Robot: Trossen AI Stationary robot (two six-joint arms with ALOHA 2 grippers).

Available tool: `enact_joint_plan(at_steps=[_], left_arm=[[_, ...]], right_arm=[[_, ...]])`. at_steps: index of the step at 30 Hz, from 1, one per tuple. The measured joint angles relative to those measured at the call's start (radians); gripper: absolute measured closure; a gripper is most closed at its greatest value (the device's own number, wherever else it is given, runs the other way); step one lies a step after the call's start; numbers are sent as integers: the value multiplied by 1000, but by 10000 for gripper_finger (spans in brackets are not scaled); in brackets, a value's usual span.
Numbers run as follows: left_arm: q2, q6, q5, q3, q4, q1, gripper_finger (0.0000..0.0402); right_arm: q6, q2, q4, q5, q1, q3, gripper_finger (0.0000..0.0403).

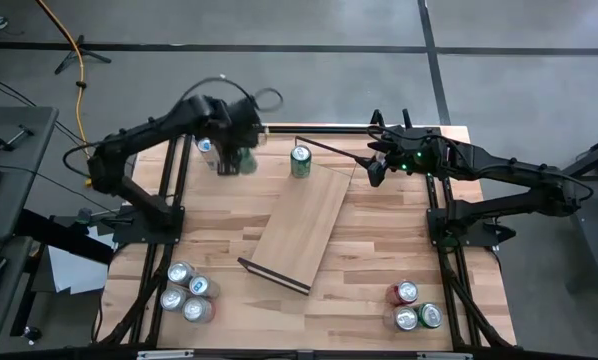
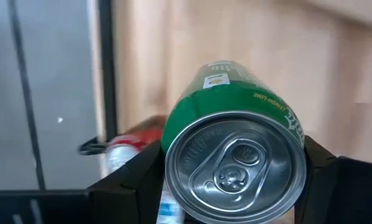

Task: Place canned beverage on shelf
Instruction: Put the top green soda can on the shelf aligned with the other green soda can

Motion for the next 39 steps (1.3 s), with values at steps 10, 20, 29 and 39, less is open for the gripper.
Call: enact_joint_plan(at_steps=[10, 20, 29, 39], left_arm=[[102, -125, 6, 33, 133, -374, 222], [353, -42, 11, 166, 109, -378, 221], [422, 42, -25, 227, 109, -378, 167], [422, -4, -22, 228, 112, -378, 124]], right_arm=[[2, 0, 5, 0, 0, 0, 116], [36, 0, 4, 1, 0, 0, 116], [37, 1, 4, 0, 0, 0, 116], [34, 1, 4, 0, 0, 0, 116]])
